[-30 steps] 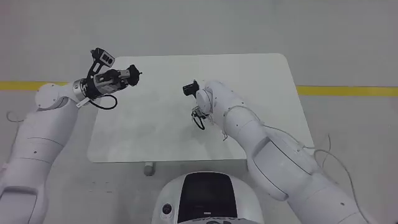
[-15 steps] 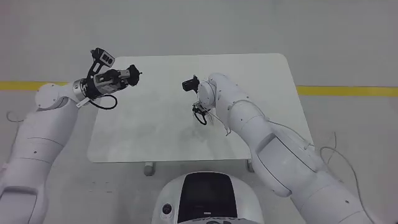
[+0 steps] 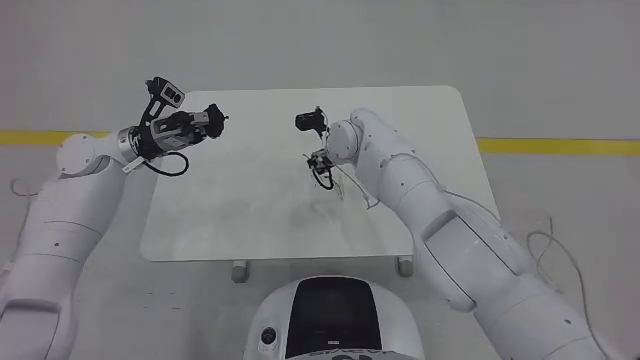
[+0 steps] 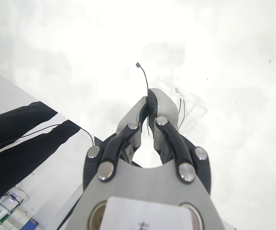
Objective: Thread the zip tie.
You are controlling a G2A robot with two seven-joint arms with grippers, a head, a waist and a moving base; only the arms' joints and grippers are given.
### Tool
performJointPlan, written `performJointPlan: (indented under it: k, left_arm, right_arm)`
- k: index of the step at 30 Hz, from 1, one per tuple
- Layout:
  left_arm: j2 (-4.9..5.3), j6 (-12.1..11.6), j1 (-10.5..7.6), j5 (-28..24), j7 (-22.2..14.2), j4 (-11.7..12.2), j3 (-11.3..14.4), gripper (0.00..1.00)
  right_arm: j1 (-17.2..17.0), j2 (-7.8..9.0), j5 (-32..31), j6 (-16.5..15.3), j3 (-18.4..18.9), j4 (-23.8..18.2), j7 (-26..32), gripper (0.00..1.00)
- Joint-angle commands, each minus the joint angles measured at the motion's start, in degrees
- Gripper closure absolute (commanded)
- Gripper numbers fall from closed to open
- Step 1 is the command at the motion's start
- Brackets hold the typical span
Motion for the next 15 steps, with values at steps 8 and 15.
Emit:
performJointPlan:
  k: [8, 15]
  left_arm:
    - [0.0, 0.0, 0.0, 0.0, 0.0, 0.0, 0.0, 1.0]
    - [0.0, 0.0, 0.0, 0.0, 0.0, 0.0, 0.0, 1.0]
  right_arm:
    - [-6.29, 4.71, 2.96, 1.82, 7.11, -14.78, -3.18, 1.0]
    - [-6.29, 4.71, 2.96, 1.82, 7.11, -14.78, -3.18, 1.0]
